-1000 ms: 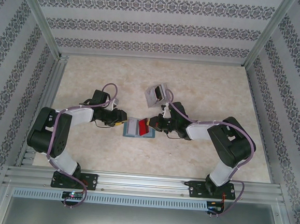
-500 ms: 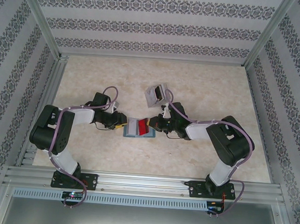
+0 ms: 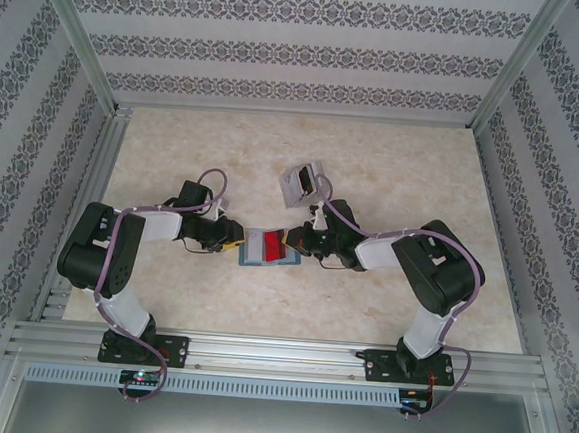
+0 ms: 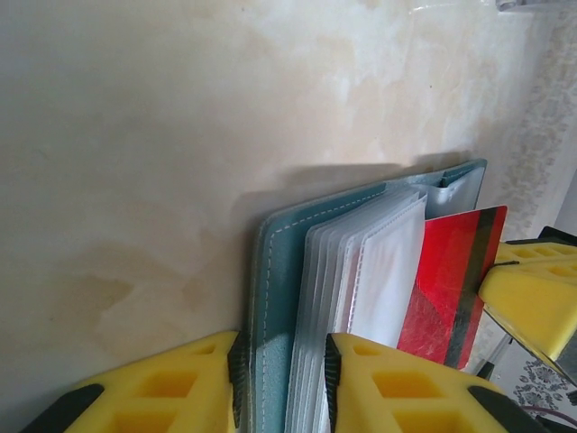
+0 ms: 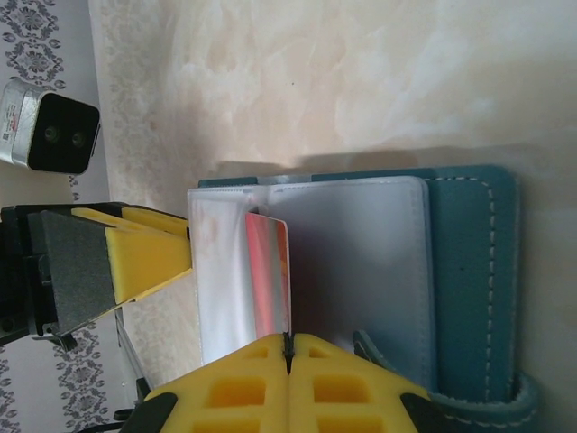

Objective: Put the credit cards into the card holder

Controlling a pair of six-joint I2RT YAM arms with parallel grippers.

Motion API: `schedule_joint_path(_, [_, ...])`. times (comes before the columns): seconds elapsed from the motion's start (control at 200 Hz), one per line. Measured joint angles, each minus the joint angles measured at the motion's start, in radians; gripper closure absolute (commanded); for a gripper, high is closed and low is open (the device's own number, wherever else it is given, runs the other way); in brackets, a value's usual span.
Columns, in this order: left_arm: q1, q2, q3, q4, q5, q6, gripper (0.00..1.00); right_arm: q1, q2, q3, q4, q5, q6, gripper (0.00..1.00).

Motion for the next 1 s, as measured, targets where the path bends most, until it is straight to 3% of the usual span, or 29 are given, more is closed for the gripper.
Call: schedule_joint_path(0.999, [0.003, 0.010, 0.005, -0.003, 0.008, -0.001, 0.72, 0.036, 0.001, 0.035, -0.048, 0.084, -0.027, 1.00])
